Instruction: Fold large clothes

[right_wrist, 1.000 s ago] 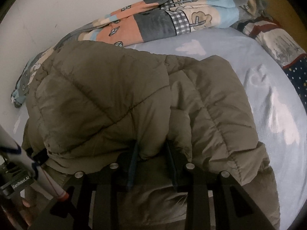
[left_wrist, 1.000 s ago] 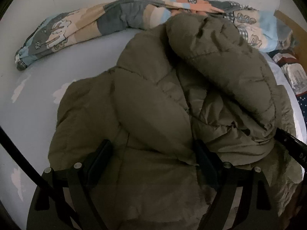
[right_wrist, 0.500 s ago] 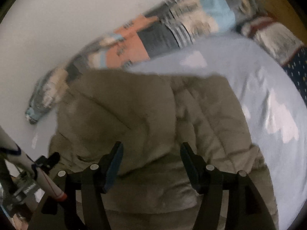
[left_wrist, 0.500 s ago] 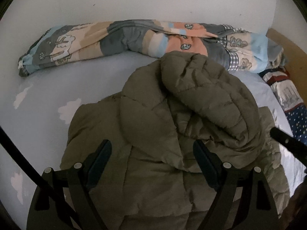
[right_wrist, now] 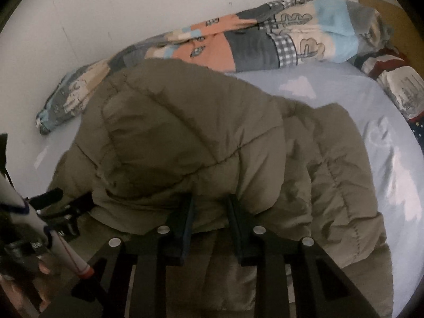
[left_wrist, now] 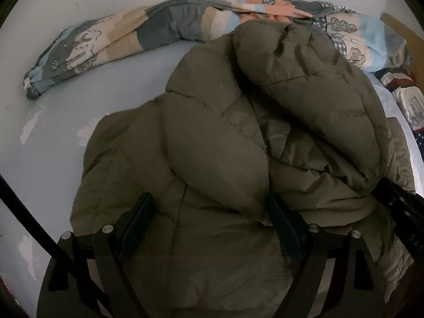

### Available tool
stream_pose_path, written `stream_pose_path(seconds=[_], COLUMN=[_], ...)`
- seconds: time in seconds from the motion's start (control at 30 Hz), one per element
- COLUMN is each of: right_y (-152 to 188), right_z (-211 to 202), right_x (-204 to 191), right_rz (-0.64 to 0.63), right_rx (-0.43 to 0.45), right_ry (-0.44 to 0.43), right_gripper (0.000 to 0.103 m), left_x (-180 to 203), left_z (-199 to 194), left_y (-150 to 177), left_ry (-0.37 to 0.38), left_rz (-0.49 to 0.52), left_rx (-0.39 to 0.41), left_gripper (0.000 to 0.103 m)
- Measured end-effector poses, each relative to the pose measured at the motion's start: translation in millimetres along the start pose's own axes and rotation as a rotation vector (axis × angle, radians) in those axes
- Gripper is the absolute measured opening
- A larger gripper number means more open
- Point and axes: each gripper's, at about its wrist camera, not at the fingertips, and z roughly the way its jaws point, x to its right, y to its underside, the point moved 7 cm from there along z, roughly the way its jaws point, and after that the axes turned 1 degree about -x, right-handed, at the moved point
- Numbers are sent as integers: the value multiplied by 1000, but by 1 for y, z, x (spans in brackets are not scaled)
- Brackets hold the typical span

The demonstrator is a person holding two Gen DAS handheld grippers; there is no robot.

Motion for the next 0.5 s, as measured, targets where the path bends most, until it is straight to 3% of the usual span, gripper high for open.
stream_pose_path(seconds=[0.27,0.4,0.5], right_y=[9,7,-1], right_z=[21,11,-15], right_x=[10,6,1], right_rz=[16,21,51], right_rx=[-64,-55,-32], right_ry=[1,16,-42], right_gripper=[22,23,25], left_x=[3,4,4], left_z=[-3,-30,-58], left_y=[4,1,0], left_ry=[-13,-16,-47], left_rz=[27,38,53], left_rx=[8,58,117], left_gripper=[86,86,86])
